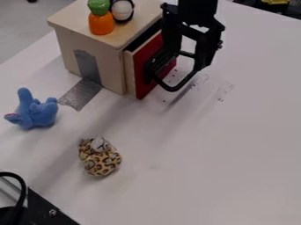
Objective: Open the drawer
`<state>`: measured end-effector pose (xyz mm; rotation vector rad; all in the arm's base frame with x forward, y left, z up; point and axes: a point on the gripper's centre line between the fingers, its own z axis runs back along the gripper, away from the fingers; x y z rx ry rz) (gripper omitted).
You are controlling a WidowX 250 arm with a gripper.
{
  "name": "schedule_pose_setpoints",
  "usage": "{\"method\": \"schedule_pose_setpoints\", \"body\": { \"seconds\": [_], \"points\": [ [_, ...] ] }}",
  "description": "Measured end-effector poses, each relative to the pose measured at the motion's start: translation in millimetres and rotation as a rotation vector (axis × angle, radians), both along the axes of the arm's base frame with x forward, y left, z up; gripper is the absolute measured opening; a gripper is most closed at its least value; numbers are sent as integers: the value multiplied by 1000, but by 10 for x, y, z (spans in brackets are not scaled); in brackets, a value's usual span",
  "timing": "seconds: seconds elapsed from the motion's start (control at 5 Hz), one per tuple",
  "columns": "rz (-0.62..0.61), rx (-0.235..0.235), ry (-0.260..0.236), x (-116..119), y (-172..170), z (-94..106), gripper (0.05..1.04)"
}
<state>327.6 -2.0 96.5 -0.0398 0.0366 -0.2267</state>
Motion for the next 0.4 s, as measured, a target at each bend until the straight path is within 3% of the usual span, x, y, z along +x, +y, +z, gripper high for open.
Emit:
{"method": "schedule_pose_setpoints", "body": {
  "seconds": [0.2, 0.4],
  "points": [
    [2, 0, 42, -44, -5, -119, 1000],
    [65, -6, 36, -18, -10, -283, 1000]
  ]
}}
